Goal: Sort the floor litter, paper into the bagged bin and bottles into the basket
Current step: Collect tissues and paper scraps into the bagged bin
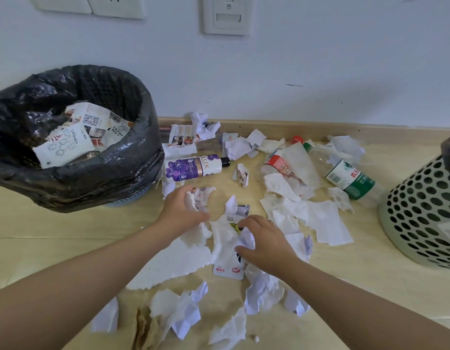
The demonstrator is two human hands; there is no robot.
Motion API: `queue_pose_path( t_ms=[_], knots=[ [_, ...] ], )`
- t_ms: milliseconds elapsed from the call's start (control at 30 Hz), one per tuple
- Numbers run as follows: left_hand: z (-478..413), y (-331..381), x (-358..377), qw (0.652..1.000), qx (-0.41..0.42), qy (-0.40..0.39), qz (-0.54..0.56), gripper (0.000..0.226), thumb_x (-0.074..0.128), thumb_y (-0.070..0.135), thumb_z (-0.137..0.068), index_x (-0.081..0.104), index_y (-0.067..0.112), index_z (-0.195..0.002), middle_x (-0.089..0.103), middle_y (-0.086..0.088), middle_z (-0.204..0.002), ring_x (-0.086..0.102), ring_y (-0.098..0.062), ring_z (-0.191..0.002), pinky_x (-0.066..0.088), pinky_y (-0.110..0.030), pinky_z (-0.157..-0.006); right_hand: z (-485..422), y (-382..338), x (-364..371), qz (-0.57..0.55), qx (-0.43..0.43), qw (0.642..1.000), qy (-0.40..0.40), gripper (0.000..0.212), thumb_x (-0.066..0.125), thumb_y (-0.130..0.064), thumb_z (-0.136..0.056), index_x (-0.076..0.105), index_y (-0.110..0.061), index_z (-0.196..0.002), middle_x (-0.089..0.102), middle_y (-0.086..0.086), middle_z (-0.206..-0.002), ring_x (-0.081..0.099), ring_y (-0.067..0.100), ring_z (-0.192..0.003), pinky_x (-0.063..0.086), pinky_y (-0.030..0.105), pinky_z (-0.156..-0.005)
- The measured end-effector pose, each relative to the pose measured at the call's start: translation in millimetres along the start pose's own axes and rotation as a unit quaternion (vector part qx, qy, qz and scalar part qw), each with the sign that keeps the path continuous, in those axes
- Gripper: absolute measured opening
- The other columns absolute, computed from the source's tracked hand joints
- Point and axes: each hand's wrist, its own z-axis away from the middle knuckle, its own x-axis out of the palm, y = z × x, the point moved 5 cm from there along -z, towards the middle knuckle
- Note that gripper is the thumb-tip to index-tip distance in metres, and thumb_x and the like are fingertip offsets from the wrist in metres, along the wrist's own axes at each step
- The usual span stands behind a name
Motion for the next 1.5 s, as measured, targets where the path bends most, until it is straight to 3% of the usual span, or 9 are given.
queue_pose_path(
  t_ms=[167, 267, 400, 533, 600, 733, 867, 1333, 1500],
  knots=[
    [5.0, -18.7, 4.2, 0.982, -0.136, 0.022, 0.128, 0.072, 0.071, 0.028, -0.08, 0.032, 0.025, -0.14, 0.039, -0.004, -0.14, 0.047, -0.024, -0.114, 0.04, -0.033, -0.088, -5.1, -31.7, 13.7, -0.438, 0.139, 0.885, -0.073, 0.041, 0.049, -0.046, -0.092, 0.047, -0.026, -0.127, 0.053, -0.006, -0.115, 0.053, 0.015, -0.103, 0.043, 0.026, -0.086],
    [5.6, -26.9, 6.8, 0.968, -0.184, 0.035, 0.167, 0.072, 0.068, 0.039, -0.08, 0.03, 0.026, -0.14, 0.042, -0.002, -0.137, 0.049, -0.027, -0.116, 0.045, -0.038, -0.094, -11.3, -45.6, 20.5, -0.436, 0.123, 0.886, -0.101, 0.039, 0.055, -0.042, -0.09, 0.045, -0.028, -0.125, 0.056, -0.007, -0.107, 0.056, 0.015, -0.103, 0.044, 0.027, -0.093],
    [6.2, -23.2, 13.5, 0.964, -0.204, -0.01, 0.168, 0.049, 0.046, 0.052, -0.091, 0.039, 0.027, -0.132, 0.05, -0.004, -0.124, 0.052, -0.025, -0.105, 0.049, -0.044, -0.093, -16.7, -51.1, 23.4, -0.437, 0.137, 0.886, -0.075, 0.022, 0.061, -0.018, -0.089, 0.049, -0.019, -0.107, 0.059, -0.005, -0.085, 0.058, 0.007, -0.067, 0.044, 0.006, -0.052],
    [3.9, -18.9, 3.1, 0.99, -0.112, -0.011, 0.087, 0.041, 0.043, 0.04, -0.096, 0.04, 0.026, -0.134, 0.043, -0.005, -0.135, 0.047, -0.024, -0.112, 0.045, -0.037, -0.092, -18.9, -39.8, 24.7, -0.446, 0.182, 0.875, -0.05, 0.014, 0.061, -0.015, -0.088, 0.052, -0.016, -0.099, 0.06, -0.001, -0.083, 0.057, 0.01, -0.062, 0.046, 0.018, -0.06],
    [2.9, -17.2, -10.1, 0.994, 0.004, -0.024, -0.104, 0.041, 0.049, 0.03, -0.094, 0.042, 0.023, -0.134, 0.037, -0.005, -0.14, 0.042, -0.026, -0.122, 0.042, -0.038, -0.097, -18.8, -32.8, 23.9, -0.455, 0.203, 0.866, -0.043, 0.012, 0.061, -0.014, -0.088, 0.051, -0.018, -0.091, 0.06, 0.0, -0.08, 0.057, 0.012, -0.061, 0.045, 0.023, -0.061],
    [6.7, -48.2, -20.0, 0.82, 0.074, -0.187, -0.536, 0.088, 0.061, 0.047, -0.083, 0.005, 0.029, -0.149, -0.011, -0.003, -0.158, -0.011, -0.028, -0.146, 0.008, -0.052, -0.115, -17.0, -23.8, 24.5, -0.451, 0.216, 0.864, -0.057, 0.011, 0.061, -0.013, -0.089, 0.051, -0.018, -0.092, 0.058, 0.002, -0.081, 0.056, 0.013, -0.06, 0.044, 0.023, -0.058],
    [14.5, -75.7, -28.6, 0.767, 0.048, -0.233, -0.596, 0.119, 0.075, 0.051, -0.067, -0.008, 0.032, -0.149, -0.018, 0.0, -0.157, -0.019, -0.028, -0.144, 0.004, -0.055, -0.114, -16.3, -19.0, 26.2, -0.455, 0.223, 0.86, -0.058, 0.024, 0.061, -0.01, -0.087, 0.051, -0.008, -0.109, 0.056, 0.006, -0.078, 0.052, 0.015, -0.056, 0.042, 0.025, -0.055],
    [10.0, -68.0, -47.9, 0.782, 0.063, -0.126, -0.608, 0.111, 0.072, 0.07, -0.054, 0.014, 0.039, -0.143, 0.037, 0.004, -0.136, 0.032, -0.022, -0.123, 0.029, -0.035, -0.098, -15.4, -14.2, 20.4, -0.449, 0.232, 0.861, -0.057, 0.03, 0.064, -0.019, -0.087, 0.053, -0.007, -0.111, 0.061, 0.007, -0.087, 0.058, 0.015, -0.064, 0.046, 0.026, -0.062],
    [2.7, -42.7, -60.6, 0.833, 0.013, -0.176, -0.524, 0.075, 0.073, 0.053, -0.07, 0.041, 0.032, -0.133, 0.05, 0.007, -0.133, 0.044, -0.019, -0.12, 0.035, -0.03, -0.093, -13.5, -19.8, 11.1, -0.493, 0.232, 0.837, -0.046, 0.02, 0.06, -0.034, -0.09, 0.055, -0.015, -0.091, 0.066, 0.007, -0.078, 0.059, 0.016, -0.062, 0.045, 0.025, -0.059]
  ],
)
